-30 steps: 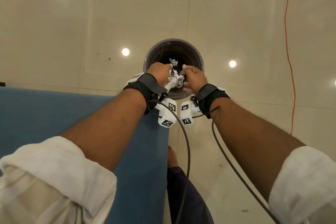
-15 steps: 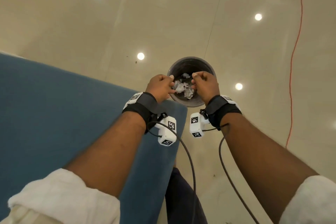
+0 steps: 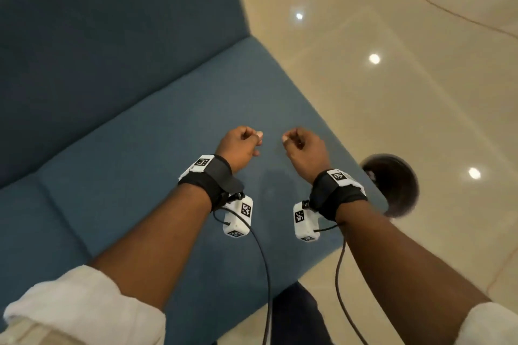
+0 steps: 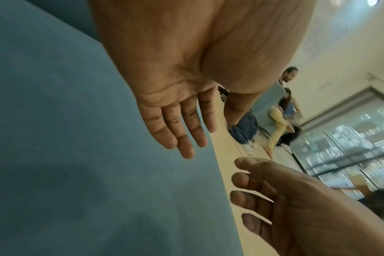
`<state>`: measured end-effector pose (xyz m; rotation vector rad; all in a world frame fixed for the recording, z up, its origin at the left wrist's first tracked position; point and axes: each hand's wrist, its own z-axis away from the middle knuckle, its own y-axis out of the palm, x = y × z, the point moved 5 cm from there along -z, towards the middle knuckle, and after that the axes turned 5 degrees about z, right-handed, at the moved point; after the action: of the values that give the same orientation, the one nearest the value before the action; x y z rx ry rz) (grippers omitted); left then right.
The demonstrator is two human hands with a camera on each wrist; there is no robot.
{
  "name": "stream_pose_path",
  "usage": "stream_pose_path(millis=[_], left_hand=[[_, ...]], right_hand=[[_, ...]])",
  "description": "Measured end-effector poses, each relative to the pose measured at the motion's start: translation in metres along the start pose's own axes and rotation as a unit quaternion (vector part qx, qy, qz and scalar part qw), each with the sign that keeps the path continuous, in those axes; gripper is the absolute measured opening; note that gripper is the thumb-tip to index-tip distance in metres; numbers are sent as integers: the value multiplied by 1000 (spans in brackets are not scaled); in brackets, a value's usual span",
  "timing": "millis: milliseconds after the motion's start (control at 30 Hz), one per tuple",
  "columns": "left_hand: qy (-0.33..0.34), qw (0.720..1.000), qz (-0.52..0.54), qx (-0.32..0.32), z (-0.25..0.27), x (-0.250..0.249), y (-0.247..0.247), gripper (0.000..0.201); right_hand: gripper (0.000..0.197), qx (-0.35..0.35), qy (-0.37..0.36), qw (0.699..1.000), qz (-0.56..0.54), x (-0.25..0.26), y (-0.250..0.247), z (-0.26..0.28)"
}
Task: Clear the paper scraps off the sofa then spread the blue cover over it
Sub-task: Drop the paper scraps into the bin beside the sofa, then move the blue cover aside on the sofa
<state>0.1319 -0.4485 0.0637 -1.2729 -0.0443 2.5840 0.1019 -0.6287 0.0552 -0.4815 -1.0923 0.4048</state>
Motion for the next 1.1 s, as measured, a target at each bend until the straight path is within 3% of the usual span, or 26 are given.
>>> stream_pose_path(millis=[100, 133, 233, 333, 500, 700, 900, 1033, 1100], left_hand=[[-8, 997, 57, -59, 43, 16, -91, 22], [-12, 990, 88, -111, 80, 31, -172, 22], [-25, 986, 116, -118, 103, 49, -201, 20], [-44, 966, 176, -182, 187, 93, -320, 21], [-71, 945, 218, -232, 286, 171, -426, 19], [-66, 928, 213, -300, 374, 227, -501, 25], [-57, 897, 213, -382, 428, 280, -510, 24], [-75, 885, 180, -422, 449, 325, -517, 15], [-89, 878, 188, -431, 456, 347, -523, 16]], right_hand=[[9, 76, -69, 993, 54, 68, 71, 25], [9, 121, -104, 984, 78, 132, 125, 54], [7, 127, -124, 980, 91, 153, 145, 63], [7, 177, -160, 963, 124, 231, 236, 136], [5, 232, -177, 944, 152, 286, 335, 230], [15, 293, -203, 924, 138, 302, 424, 291], [12, 334, -237, 910, 72, 317, 467, 335], [25, 353, -253, 896, 89, 320, 491, 347], [20, 353, -267, 890, 108, 324, 502, 349]])
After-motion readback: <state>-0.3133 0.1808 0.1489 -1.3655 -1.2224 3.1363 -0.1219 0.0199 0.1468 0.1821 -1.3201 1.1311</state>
